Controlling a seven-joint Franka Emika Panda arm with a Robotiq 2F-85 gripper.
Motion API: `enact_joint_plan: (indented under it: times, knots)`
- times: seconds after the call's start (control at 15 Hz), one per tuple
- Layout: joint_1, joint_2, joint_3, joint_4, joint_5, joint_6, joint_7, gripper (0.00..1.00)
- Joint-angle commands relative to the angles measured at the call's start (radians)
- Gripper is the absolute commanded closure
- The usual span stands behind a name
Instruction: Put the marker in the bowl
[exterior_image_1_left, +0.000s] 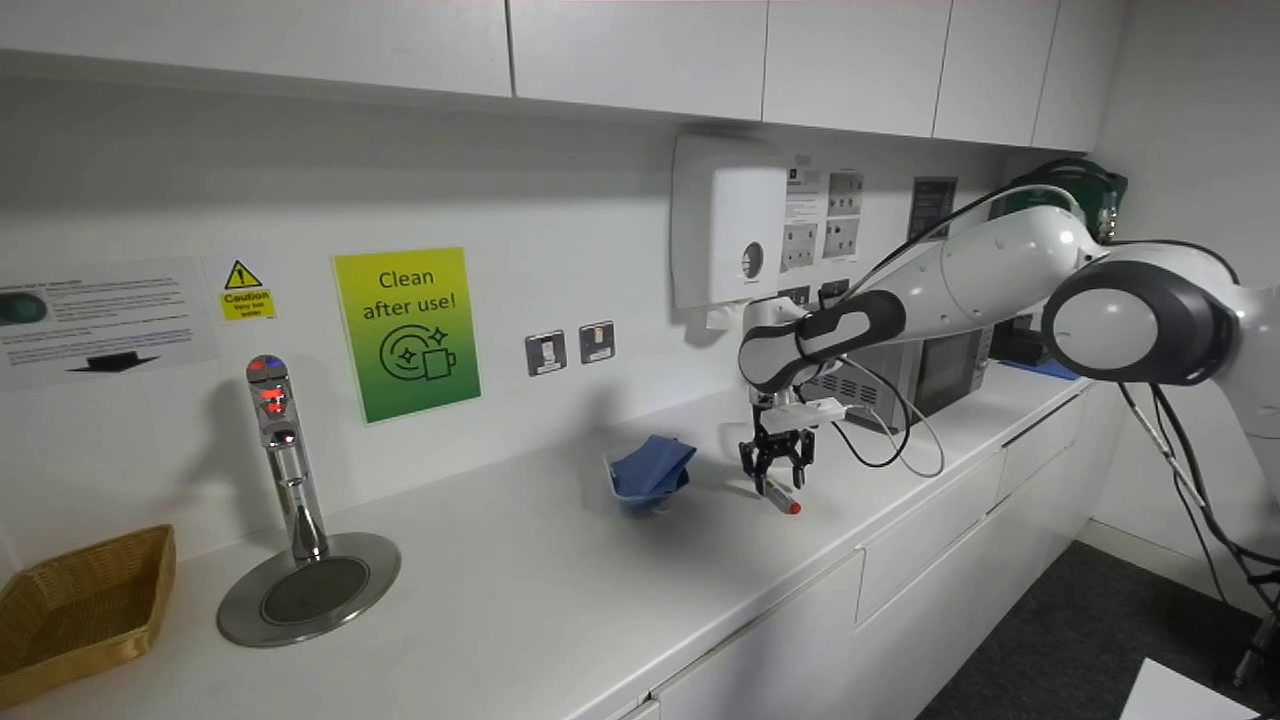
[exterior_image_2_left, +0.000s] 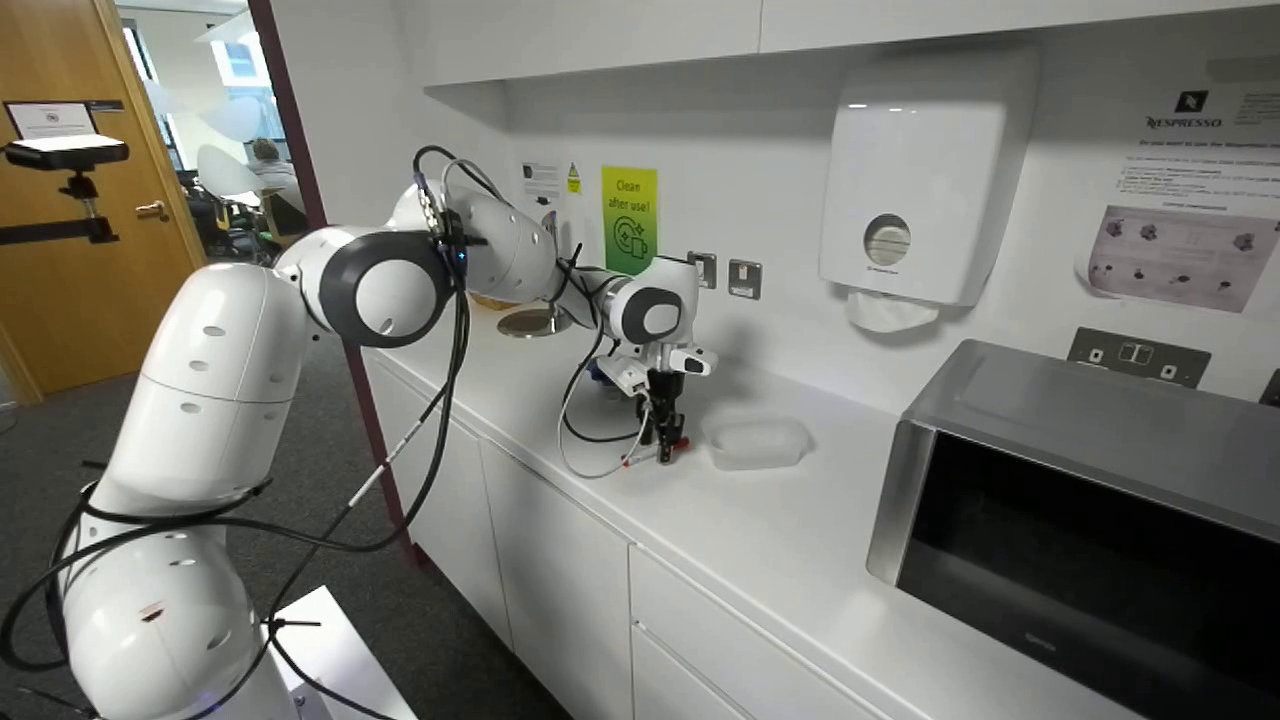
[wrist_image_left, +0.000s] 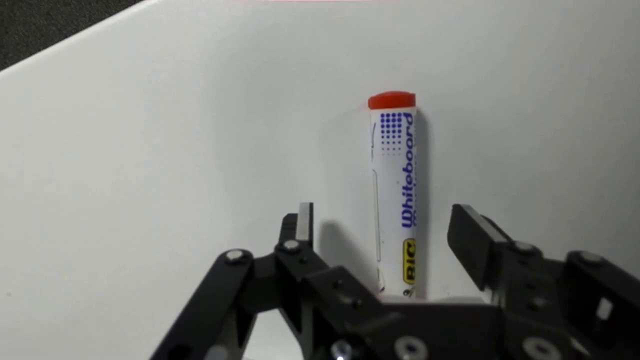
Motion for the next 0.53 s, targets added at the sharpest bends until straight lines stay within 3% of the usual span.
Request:
enact_joint_plan:
  times: [0.0,0.33,0.4,0.47]
  knots:
    - [-0.013,-0.010,0.006,0.005,0.005,-0.027,-0.015,0.56]
    - [-0.017,-0.016,0.006,0.002,0.009,-0.024,-0.018,0.94]
    - [-0.018,-0.019,0.006,0.002,0.010,-0.022,-0.019,1.00]
    - [-0.019,-0.024,0.006,0.000,0.011,-0.020,-0.018,0.96]
